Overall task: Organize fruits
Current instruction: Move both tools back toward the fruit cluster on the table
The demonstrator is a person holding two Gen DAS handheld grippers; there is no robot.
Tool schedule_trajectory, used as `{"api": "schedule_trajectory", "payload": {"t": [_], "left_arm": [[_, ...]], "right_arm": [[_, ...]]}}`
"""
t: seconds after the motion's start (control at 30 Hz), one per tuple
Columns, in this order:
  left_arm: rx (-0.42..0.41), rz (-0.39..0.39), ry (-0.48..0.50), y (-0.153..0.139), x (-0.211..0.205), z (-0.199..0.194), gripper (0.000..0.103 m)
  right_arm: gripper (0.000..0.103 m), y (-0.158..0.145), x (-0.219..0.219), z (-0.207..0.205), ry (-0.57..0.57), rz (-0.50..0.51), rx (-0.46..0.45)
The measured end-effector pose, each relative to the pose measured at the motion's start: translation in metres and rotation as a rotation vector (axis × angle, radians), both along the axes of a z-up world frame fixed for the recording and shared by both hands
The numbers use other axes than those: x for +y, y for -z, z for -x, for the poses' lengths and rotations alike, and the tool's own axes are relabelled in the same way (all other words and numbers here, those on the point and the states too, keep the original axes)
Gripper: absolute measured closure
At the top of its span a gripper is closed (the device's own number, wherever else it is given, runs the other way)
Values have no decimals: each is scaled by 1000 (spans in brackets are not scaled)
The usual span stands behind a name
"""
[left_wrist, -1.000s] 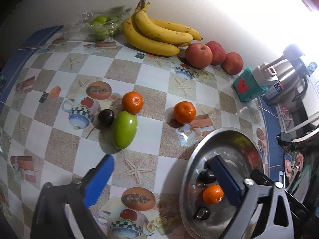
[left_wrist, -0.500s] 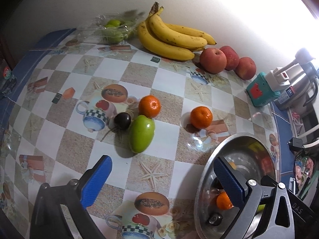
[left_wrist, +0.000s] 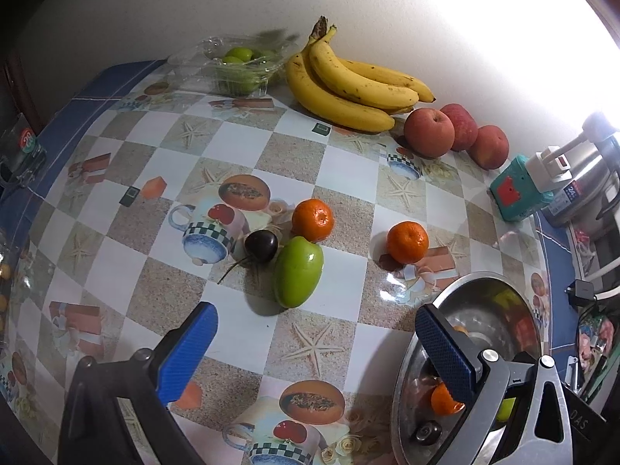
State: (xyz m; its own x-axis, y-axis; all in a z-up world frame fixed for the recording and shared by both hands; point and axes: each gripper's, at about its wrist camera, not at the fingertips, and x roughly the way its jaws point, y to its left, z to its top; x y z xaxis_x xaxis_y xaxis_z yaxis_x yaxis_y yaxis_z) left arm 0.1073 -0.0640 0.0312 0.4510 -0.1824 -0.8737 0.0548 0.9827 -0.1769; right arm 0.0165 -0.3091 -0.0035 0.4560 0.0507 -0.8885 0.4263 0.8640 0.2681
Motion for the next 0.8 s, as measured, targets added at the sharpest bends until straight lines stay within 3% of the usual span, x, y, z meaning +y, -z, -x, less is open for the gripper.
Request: {"api": "schedule_trajectory", "payload": {"t": [0.3, 0.8], "left_arm": [[-18, -19, -5, -6, 11, -3, 0], [-75, -74, -176, -19, 91, -19, 0]], "right_arm": [[0, 1, 11, -5, -8, 22, -4], [0, -5, 64, -27, -101, -1, -59]]}}
